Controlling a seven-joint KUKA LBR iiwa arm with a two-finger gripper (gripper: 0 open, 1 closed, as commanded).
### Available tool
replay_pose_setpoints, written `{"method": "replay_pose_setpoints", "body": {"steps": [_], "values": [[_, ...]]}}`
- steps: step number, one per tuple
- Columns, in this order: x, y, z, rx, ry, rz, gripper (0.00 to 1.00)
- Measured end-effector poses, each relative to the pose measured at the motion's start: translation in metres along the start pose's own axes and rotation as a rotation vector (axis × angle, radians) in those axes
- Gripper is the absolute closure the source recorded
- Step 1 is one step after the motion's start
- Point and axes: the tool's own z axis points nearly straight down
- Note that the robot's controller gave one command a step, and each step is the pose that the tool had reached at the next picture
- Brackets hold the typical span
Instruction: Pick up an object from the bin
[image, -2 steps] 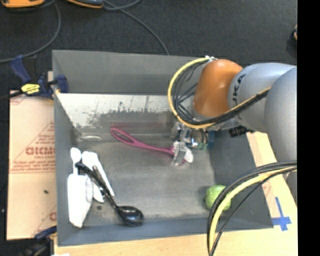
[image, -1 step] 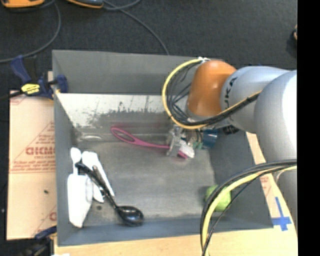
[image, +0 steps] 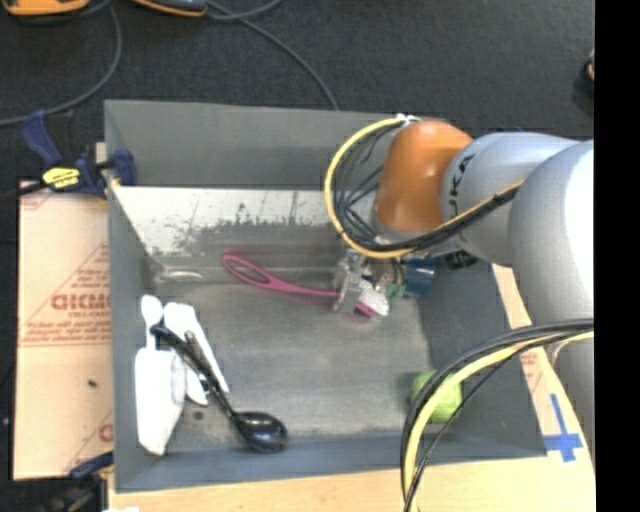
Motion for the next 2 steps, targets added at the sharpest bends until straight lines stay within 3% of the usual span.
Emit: {"method": "replay_pose_setpoints", "body": {"steps": [1,2], "values": [[0.0386,0.0130,-0.0007,0.000,-0.006,-0.232,1.00],[0.0386,0.0130,-0.0007,0.000,-0.006,-0.232,1.00]]}}
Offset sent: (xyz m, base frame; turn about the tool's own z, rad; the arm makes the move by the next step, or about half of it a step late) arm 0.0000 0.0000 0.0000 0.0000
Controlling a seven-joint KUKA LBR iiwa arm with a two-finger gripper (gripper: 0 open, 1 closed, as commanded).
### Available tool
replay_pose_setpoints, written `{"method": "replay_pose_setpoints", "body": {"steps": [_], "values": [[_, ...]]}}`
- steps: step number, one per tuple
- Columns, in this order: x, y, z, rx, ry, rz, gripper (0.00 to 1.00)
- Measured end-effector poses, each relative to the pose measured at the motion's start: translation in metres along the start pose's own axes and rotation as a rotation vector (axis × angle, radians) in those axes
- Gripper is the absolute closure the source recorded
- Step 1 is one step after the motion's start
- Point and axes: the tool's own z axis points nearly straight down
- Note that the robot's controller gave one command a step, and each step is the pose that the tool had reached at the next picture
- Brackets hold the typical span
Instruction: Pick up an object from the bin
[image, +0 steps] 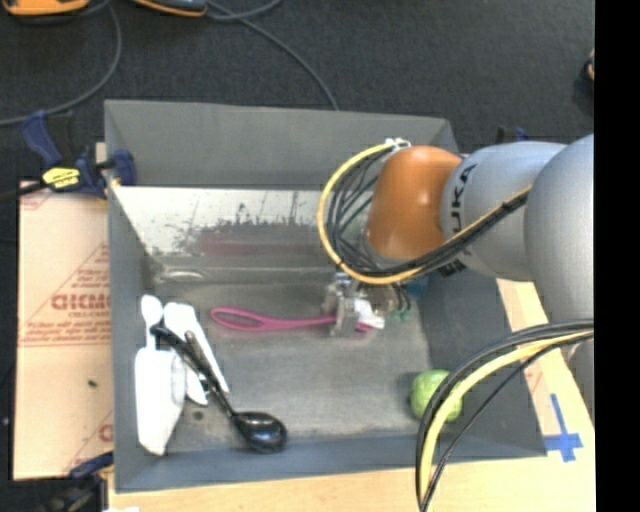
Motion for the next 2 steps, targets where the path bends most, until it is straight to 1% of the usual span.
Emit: {"method": "replay_pose_setpoints", "body": {"steps": [1,2], "values": [[-0.006,-0.014,-0.069,0.001,0.003,-0.028,1.00],[-0.014,-0.023,-0.034,0.000,-0.009,-0.011,1.00]]}}
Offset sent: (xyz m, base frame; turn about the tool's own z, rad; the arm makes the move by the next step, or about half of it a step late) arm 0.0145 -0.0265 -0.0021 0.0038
